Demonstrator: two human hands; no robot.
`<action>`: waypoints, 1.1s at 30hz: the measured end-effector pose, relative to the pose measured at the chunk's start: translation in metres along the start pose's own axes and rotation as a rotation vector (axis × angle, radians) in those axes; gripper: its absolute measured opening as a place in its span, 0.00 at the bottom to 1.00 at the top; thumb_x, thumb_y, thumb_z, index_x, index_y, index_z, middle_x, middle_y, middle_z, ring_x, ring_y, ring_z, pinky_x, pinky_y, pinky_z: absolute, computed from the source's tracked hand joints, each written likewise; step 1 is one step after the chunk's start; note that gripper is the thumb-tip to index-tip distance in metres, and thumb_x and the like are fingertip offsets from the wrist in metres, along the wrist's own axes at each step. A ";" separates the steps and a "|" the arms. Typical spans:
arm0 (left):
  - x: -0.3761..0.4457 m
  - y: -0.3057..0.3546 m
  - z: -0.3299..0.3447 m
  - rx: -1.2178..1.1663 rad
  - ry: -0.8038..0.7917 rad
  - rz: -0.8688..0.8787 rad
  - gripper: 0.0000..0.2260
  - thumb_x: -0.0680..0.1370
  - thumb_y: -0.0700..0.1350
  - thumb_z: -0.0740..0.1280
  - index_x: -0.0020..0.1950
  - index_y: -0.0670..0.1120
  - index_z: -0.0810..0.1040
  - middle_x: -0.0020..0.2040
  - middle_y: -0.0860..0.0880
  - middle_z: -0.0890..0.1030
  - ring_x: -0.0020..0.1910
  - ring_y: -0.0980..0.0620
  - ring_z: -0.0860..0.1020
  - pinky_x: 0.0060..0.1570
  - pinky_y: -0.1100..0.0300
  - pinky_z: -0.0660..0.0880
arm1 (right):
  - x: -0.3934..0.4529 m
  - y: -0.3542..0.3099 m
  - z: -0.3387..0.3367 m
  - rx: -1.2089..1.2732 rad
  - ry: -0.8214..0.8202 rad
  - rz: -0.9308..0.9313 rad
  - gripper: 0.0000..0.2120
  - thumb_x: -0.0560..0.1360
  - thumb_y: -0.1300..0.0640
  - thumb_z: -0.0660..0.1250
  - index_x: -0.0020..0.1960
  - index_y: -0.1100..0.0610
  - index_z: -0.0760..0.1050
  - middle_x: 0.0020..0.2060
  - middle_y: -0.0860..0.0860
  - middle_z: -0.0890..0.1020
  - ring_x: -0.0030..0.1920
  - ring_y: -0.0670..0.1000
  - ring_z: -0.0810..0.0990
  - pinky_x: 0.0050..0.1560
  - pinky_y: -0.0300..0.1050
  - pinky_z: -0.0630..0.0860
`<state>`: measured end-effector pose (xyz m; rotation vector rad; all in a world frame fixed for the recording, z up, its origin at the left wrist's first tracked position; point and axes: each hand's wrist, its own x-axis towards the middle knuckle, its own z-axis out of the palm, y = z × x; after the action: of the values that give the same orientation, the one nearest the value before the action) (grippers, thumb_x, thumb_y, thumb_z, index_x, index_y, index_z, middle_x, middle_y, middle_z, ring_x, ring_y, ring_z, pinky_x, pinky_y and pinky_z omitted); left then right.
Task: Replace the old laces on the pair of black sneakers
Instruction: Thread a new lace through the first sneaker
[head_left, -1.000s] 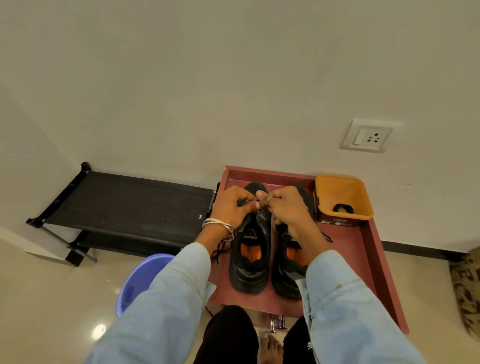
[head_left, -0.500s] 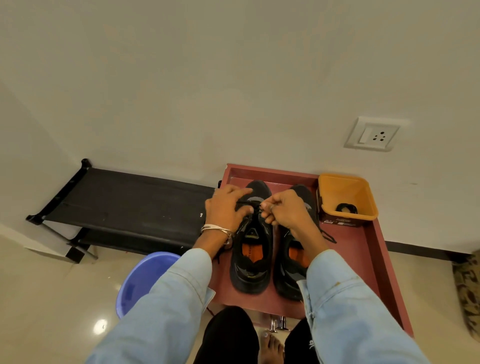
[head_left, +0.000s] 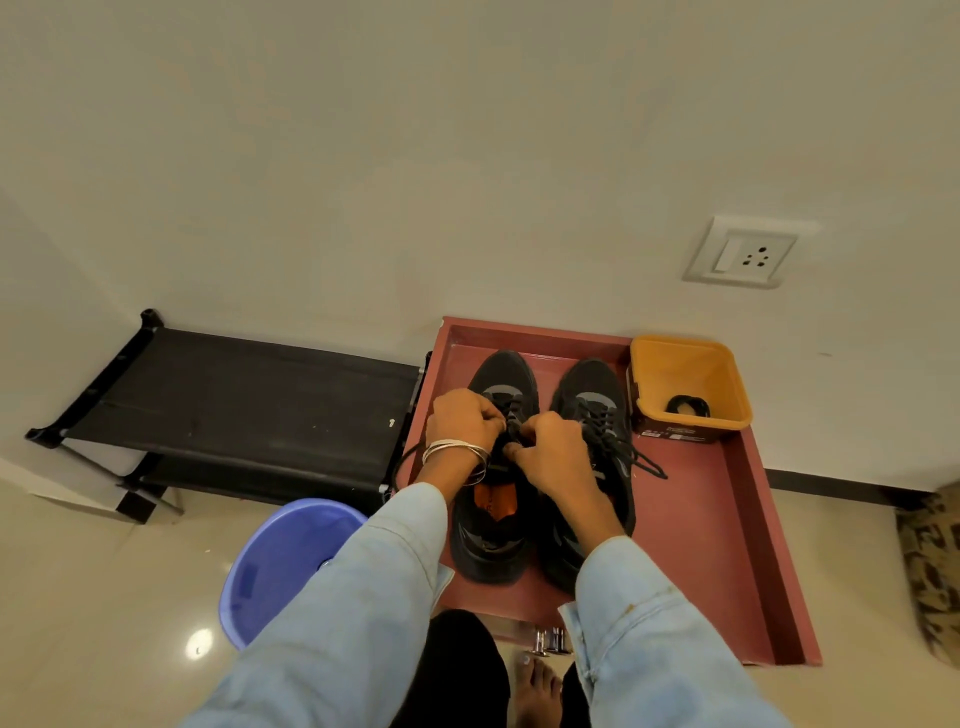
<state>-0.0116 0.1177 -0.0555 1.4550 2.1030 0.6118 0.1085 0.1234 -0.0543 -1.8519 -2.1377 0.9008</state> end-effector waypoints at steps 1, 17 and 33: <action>0.001 0.000 0.002 -0.003 0.007 -0.016 0.04 0.73 0.43 0.71 0.45 0.48 0.86 0.44 0.49 0.84 0.44 0.50 0.81 0.50 0.53 0.79 | -0.001 0.000 0.000 -0.005 0.025 -0.006 0.11 0.74 0.53 0.70 0.48 0.61 0.77 0.42 0.57 0.80 0.44 0.58 0.80 0.46 0.53 0.79; 0.006 -0.002 0.018 -0.120 -0.027 -0.198 0.01 0.71 0.47 0.74 0.41 0.54 0.85 0.47 0.49 0.84 0.49 0.46 0.80 0.54 0.47 0.76 | -0.002 0.011 0.000 0.076 0.074 -0.032 0.09 0.77 0.56 0.66 0.44 0.60 0.81 0.37 0.57 0.81 0.42 0.58 0.79 0.46 0.53 0.78; 0.014 -0.015 0.019 -0.372 -0.115 -0.279 0.04 0.68 0.45 0.77 0.37 0.53 0.84 0.42 0.50 0.84 0.52 0.47 0.80 0.63 0.46 0.71 | 0.014 0.010 -0.008 0.268 0.043 0.014 0.08 0.79 0.58 0.64 0.50 0.60 0.81 0.47 0.56 0.82 0.49 0.54 0.79 0.50 0.49 0.75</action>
<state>-0.0144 0.1276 -0.0821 0.9513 1.9289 0.7411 0.1179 0.1401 -0.0575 -1.7380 -1.8751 1.0804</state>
